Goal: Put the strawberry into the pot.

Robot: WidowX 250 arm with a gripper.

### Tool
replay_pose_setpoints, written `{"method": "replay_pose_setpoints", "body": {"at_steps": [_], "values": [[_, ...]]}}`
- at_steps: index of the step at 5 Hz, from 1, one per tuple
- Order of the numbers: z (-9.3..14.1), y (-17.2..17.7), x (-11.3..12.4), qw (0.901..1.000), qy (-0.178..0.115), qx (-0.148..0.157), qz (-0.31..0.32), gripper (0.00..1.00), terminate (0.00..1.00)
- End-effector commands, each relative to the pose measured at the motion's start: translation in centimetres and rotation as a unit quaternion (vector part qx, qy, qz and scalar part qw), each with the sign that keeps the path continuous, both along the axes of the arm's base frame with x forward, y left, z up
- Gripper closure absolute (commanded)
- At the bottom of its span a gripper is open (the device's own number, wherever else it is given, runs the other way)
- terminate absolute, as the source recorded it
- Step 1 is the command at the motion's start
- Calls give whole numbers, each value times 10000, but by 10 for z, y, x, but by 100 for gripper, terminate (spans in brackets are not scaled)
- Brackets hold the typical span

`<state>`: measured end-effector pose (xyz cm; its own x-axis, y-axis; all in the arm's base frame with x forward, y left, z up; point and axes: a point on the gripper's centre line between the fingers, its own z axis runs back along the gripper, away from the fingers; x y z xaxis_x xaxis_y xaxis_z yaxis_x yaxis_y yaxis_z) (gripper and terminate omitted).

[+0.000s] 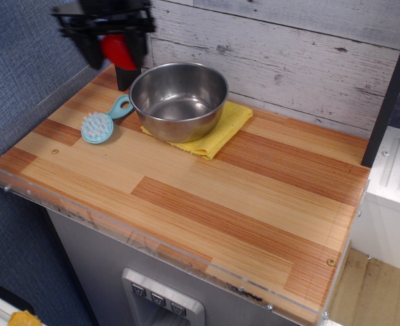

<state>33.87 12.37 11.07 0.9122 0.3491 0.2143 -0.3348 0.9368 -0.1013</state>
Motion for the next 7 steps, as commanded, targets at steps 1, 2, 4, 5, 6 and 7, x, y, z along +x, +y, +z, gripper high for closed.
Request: {"method": "replay_pose_setpoints", "body": {"at_steps": [1, 2, 4, 5, 6, 7], "values": [[-21, -24, 42, 9992, 30, 91, -396, 100, 0], [-23, -51, 34, 9967, 127, 260, -754, 100, 0], [-7, -56, 23, 9960, 237, 231, -825, 0, 0], [3, -53, 20, 9966, 170, 169, -788, 0, 0], [12, -52, 19, 9965, 109, 141, -814, 0, 0], [40, -61, 24, 9941, -163, 149, -1058, 0, 0]]}}
